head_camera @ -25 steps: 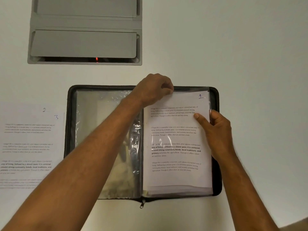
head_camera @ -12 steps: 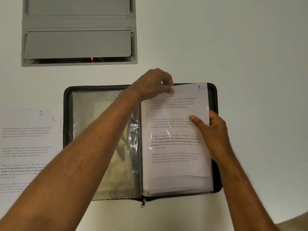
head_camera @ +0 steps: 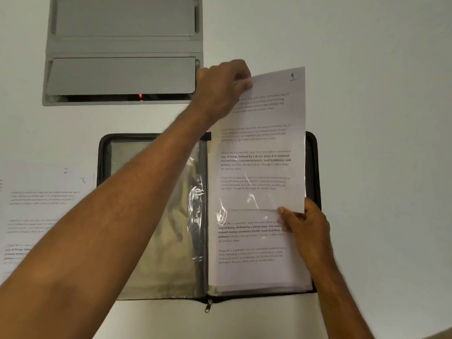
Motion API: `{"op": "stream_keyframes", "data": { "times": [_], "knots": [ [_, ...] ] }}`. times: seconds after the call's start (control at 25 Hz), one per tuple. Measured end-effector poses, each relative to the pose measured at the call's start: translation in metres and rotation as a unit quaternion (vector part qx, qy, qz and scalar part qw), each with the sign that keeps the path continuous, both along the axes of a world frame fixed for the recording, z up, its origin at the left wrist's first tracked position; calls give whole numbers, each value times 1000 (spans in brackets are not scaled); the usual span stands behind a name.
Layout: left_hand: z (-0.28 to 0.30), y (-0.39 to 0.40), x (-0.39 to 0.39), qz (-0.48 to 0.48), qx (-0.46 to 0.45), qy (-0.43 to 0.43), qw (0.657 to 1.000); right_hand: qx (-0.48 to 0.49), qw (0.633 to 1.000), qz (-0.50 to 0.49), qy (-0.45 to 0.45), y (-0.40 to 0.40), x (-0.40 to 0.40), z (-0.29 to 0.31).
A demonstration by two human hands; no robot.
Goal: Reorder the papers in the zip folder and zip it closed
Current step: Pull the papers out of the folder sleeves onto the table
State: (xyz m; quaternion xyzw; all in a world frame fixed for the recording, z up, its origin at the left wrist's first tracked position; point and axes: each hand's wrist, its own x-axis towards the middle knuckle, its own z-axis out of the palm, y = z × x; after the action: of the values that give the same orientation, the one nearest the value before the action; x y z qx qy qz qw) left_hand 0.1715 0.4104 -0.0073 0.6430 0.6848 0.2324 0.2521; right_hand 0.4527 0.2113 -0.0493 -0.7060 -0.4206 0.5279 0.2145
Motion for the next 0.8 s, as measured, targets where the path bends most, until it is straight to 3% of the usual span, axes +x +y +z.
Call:
{"op": "stream_keyframes", "data": {
  "times": [0.4,0.8],
  "knots": [
    [42,29,-46,105,91,32,990,-13,1000,-3,-1,3,1,-3],
    [133,14,-96,187,130,-34,973,-23,999,7,-32,8,-4,11]
  ]
}}
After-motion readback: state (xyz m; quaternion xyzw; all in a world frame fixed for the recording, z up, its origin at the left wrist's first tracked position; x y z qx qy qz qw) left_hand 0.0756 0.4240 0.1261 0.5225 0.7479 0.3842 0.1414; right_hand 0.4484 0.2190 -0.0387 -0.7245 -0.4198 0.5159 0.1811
